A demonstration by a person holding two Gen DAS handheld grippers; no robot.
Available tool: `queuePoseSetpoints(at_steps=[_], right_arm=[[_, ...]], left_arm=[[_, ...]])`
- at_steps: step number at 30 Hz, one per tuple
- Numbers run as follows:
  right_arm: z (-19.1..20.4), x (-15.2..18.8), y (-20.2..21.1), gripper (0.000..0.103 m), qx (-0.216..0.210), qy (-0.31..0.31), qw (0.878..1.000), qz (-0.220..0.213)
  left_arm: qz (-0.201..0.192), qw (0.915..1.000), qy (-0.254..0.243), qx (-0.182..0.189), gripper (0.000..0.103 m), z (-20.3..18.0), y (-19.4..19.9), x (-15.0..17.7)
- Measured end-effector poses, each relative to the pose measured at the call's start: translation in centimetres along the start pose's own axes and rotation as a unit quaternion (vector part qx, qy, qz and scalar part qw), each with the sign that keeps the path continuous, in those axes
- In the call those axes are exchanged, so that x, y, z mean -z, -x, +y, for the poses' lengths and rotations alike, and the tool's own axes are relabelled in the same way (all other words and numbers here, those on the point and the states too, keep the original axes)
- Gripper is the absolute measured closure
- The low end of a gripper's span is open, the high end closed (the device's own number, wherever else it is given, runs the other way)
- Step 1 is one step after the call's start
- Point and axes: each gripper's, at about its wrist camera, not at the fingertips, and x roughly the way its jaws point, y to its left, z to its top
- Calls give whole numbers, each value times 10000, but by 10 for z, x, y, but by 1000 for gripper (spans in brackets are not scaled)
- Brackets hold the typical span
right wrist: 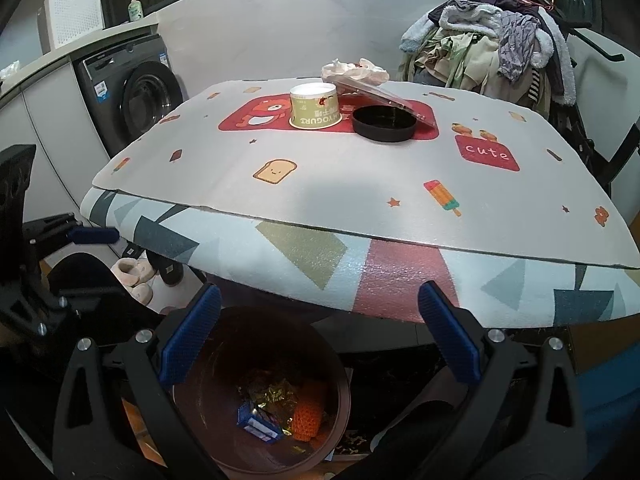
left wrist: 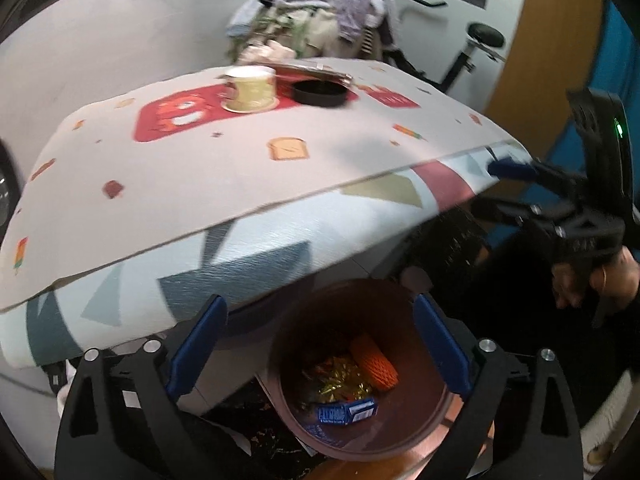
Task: Collect trash
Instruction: 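Move both tools back over the table toward the plastic tray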
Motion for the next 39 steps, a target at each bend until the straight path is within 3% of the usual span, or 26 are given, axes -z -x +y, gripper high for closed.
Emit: queuePoseSetpoints(at_steps=[13,20,24,29,33,39], right_arm=[[1,-1,-4,6,80,2,9999,74],[-4,-10,5,6,231,-79,9997,-13],[-9,-18,8,6,346,-155,9993,-49],[-17,-37,12,6,241,-238,9992,-215],[-19,-60,22,6,435,-85,9967,-686],[-22,-94,16,6,229,81,9974,-681]], left_arm=[[-343,9985,291,-306,6,14,16,-4],[-751,9941,596,-498,6,28,35,-17],[-1060,9901,478,-783,6,31,50,-29],[-1460,9843,477,-875,6,40,67,-52],[-1618,9810,511,-936,6,48,75,-71],[-1786,9777,419,-1023,6,60,79,-96]])
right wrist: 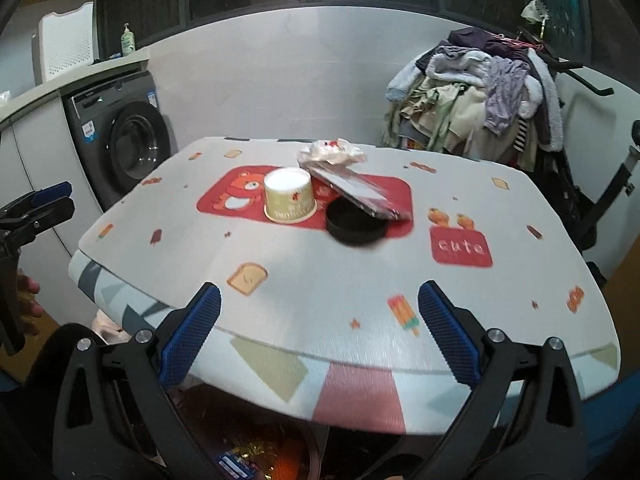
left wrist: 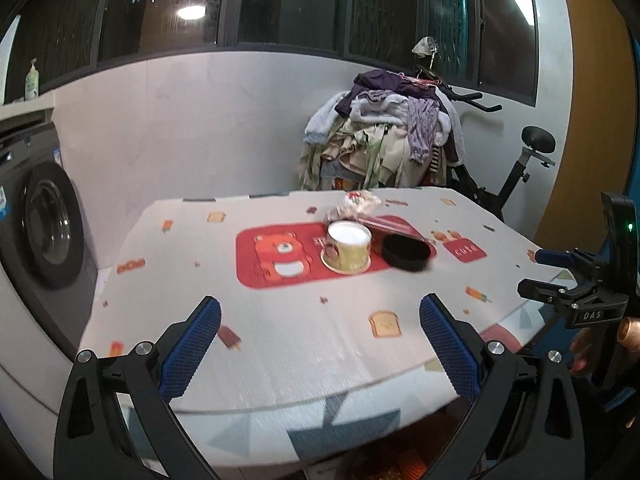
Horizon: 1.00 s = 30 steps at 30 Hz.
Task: Collect trash
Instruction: 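Move both tools back over the table toward the plastic tray, then grasp the clear plastic tray by its edge with the right gripper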
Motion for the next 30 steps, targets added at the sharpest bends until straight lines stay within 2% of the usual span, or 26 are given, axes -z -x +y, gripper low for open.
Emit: queuePoseSetpoints(at_steps=[6,10,15,21,26,30], right_arm=[[0,-24,-19,6,459,318,9984,64],[-14,-38,-40,6,709,333,9968,137],[-31,-60,-81,6,957,420,9940,309],[-38,-87,-148,7,922,537,9919,690],[-27,-104,-201,8,847,805,9883,979],[-16,-113,-247,15,884,1047,9814,1342]], left_arm=[[39,9999,-7,103,6,11,-18,-15],[142,9999,-59,-51,6,19,-37,-19],[311,9994,122,38,6,35,-65,-18],[451,9982,389,90,6,50,-96,-14],[570,9968,519,187,6,55,-117,-10],[628,9959,589,259,6,57,-128,-8]])
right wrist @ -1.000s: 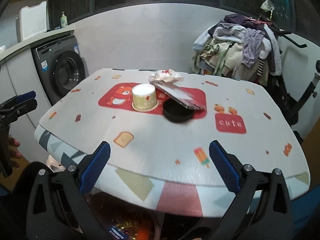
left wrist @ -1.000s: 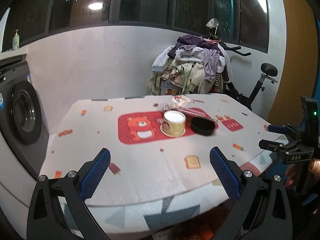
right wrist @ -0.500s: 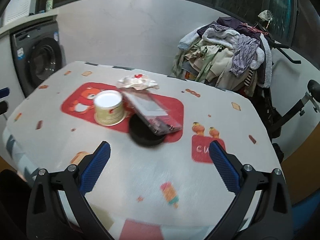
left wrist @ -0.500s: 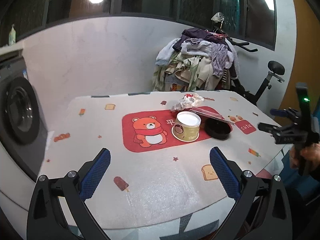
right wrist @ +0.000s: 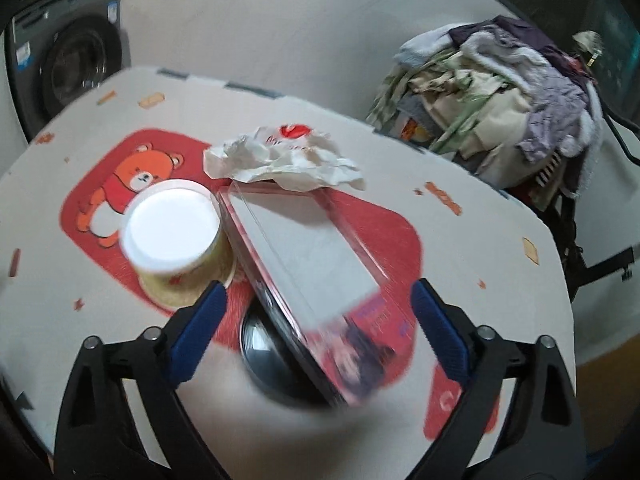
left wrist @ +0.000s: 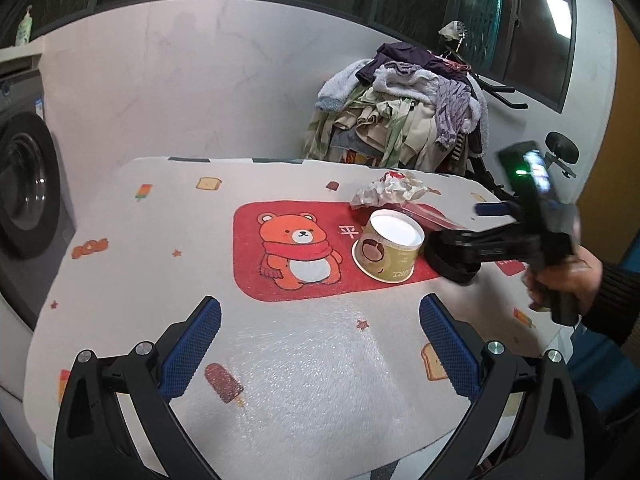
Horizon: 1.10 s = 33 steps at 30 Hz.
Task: Collect trash
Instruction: 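Grasp the clear plastic tray by its edge with the right gripper, then grasp the white-lidded yogurt cup with the left gripper while the right holds the tray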
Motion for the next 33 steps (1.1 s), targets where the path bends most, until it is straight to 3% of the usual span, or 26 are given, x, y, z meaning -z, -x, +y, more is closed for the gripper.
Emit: queuePoseSetpoints(at_steps=[2,4,5,7,11,16,27,33], right_arm=[[1,-6,-15,21,1,-12,9998,183],[1,-10,-26,43,-79,-58,9995,314],[1,-10,-27,44,-175,-105,9992,352],[0,-10,-15,56,-254,-57,9995,192],[-1,-2,9,66,-292,322,9990,129],[-28,14,51,79,-444,177,9988,-108],[-87,52,100,84,-504,-991,9916,-667],[-103,72,102,84,-561,-1393,9861,-711]], left_arm=[[19,10000,5,35,6,0,-5,0],[35,10000,2,83,6,-1,-7,0],[40,9999,-7,108,6,-2,-8,0],[41,9999,-51,155,6,-4,-8,1],[80,9997,-112,210,6,-7,-13,0],[91,9992,-183,353,6,-21,-17,-3],[635,9928,-599,819,6,-68,-81,-29],[1058,9900,-662,651,6,-85,-145,-51]])
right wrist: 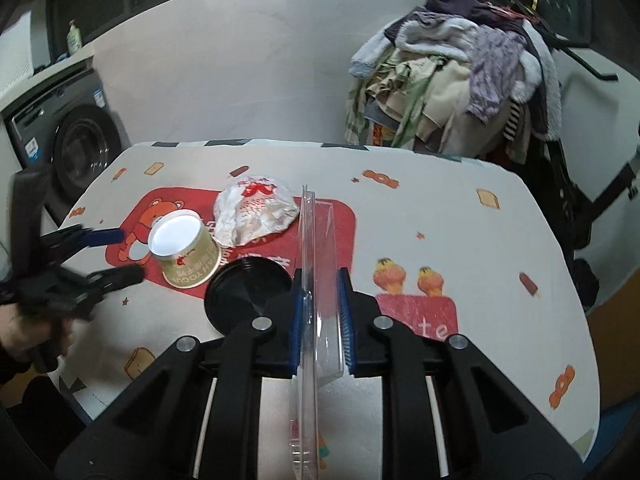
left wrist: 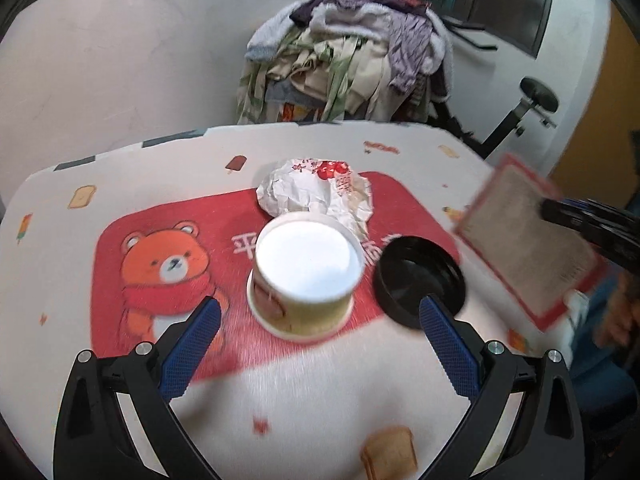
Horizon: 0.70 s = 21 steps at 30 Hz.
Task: Collect trash
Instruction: 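Grasp the white-lidded yogurt cup with the left gripper while the right holds the tray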
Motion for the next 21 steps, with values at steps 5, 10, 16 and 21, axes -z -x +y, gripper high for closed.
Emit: queuePoseSetpoints(at_steps=[5,10,16,21], right_arm=[[-12,10,9,84,-45,-274,9996,-106],[-12,20,14,84,-140,-395,9991,-95],[0,26,22,84,-237,-346,9991,-28],[18,29,36,84,-326,-228,9991,-123]], left_arm=[[370,9991,-18,-205,6,-4,-36,-18],[606,9972,375,-208,28,9,-50,-21],[380,9990,154,-188,28,5,-9,-6],[126,9994,-242,-188,28,-11,42,8]])
